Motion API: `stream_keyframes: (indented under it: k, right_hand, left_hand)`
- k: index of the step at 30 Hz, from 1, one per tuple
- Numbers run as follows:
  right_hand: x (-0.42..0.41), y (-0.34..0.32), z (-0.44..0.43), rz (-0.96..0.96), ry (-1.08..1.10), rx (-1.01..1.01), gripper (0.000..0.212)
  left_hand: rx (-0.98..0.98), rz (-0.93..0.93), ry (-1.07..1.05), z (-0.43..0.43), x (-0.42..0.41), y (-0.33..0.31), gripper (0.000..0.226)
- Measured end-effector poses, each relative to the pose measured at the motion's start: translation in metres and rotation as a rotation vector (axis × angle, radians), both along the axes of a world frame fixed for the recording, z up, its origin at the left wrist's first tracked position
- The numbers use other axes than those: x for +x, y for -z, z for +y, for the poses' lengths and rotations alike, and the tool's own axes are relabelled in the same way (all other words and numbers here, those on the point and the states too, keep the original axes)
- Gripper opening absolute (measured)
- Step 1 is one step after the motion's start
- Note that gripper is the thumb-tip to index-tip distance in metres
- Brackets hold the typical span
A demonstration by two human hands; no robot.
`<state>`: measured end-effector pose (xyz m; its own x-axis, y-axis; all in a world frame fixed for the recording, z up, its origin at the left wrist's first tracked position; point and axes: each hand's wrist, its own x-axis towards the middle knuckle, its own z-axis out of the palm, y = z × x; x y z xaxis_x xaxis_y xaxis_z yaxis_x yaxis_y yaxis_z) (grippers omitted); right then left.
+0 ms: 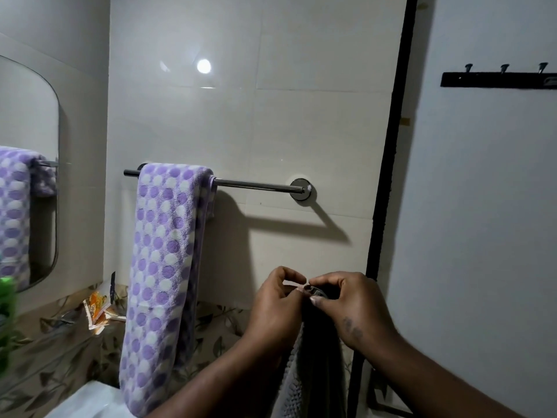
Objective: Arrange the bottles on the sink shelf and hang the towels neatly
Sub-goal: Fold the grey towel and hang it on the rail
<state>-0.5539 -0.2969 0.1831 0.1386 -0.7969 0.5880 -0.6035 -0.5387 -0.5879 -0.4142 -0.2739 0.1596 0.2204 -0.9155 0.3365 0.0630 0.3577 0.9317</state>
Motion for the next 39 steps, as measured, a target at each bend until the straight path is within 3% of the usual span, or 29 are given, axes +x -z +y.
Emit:
stream_keyframes:
  k: [4, 9, 14, 21, 24, 28, 34, 39]
  right_hand:
    - [-0.009, -0.018, -0.006, -0.241, -0.144, 0.14, 0.022]
    - [-0.015, -0.055, -0.011, -0.449, -0.19, 0.254, 0.022]
    - [-0.02, -0.092, -0.013, -0.52, -0.188, 0.199, 0.025]
    - [-0.046, -0.126, -0.026, -0.642, -0.148, 0.118, 0.03]
    - [-0.057, -0.132, -0.03, -0.668, -0.139, 0.117, 0.031]
    - [-0.066, -0.128, -0.033, -0.666, -0.153, 0.167, 0.029]
    - [-0.078, -0.117, -0.035, -0.697, -0.155, 0.238, 0.031]
    - [-0.087, -0.109, -0.035, -0.74, -0.151, 0.297, 0.036]
  left_hand:
    - [-0.142, -0.071, 0.074, 0.0, 0.015, -0.001, 0.026]
    - [-0.35, -0.738, -0.109, -0.002, 0.045, 0.011, 0.035]
    - [-0.394, -0.919, -0.066, -0.005, 0.066, 0.022, 0.03]
    - [-0.328, -0.914, -0.122, 0.004, 0.113, 0.036, 0.04]
    - [-0.373, -0.869, -0.243, 0.007, 0.133, 0.043, 0.048]
    - [-0.495, -0.627, -0.336, 0.012, 0.146, 0.033, 0.046]
    - [-0.596, -0.284, -0.231, 0.018, 0.143, -0.015, 0.028]
    - [-0.706, -0.309, -0.258, 0.019, 0.132, -0.065, 0.022]
